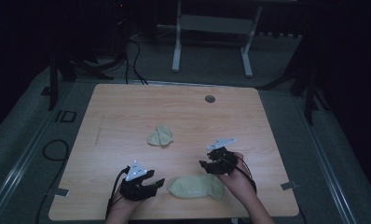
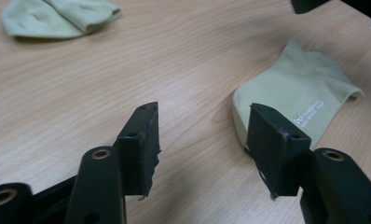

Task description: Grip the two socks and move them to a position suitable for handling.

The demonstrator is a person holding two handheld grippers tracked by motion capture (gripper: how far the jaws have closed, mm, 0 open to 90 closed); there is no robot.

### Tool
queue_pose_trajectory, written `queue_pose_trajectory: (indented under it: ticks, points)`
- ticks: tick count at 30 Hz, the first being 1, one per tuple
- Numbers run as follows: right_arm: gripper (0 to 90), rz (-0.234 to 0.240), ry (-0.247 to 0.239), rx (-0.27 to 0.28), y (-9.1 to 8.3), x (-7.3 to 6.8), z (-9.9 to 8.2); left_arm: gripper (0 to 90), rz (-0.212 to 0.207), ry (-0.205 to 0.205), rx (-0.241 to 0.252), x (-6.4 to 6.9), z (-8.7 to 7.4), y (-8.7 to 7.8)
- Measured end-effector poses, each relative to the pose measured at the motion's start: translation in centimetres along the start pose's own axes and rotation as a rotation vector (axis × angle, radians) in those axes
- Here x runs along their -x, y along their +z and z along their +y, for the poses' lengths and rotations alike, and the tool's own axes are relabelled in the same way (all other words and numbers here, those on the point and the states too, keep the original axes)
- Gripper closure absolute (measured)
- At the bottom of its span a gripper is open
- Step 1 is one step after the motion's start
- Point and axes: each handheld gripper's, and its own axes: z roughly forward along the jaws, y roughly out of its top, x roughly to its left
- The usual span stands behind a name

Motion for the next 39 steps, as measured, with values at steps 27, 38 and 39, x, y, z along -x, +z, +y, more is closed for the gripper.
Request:
queue_pose_trajectory:
  ticks: [27, 38, 39]
  points:
    - [53.6, 0.016, -0.09, -0.032, 7.9, -2.4, 12.3, 40.7, 0.085, -0.004, -0.004, -3.5, -1.9, -2.6]
    - [49.6, 0.018, -0.019, -0.074, 13.7, -2.7, 13.8, 40.6, 0.068, -0.011, -0.003, -3.4, -2.2, -2.7]
    - [48.0, 0.001, -0.014, -0.078, 14.1, -2.7, 13.9, 40.7, 0.062, -0.007, -0.013, -3.3, -2.1, -2.7]
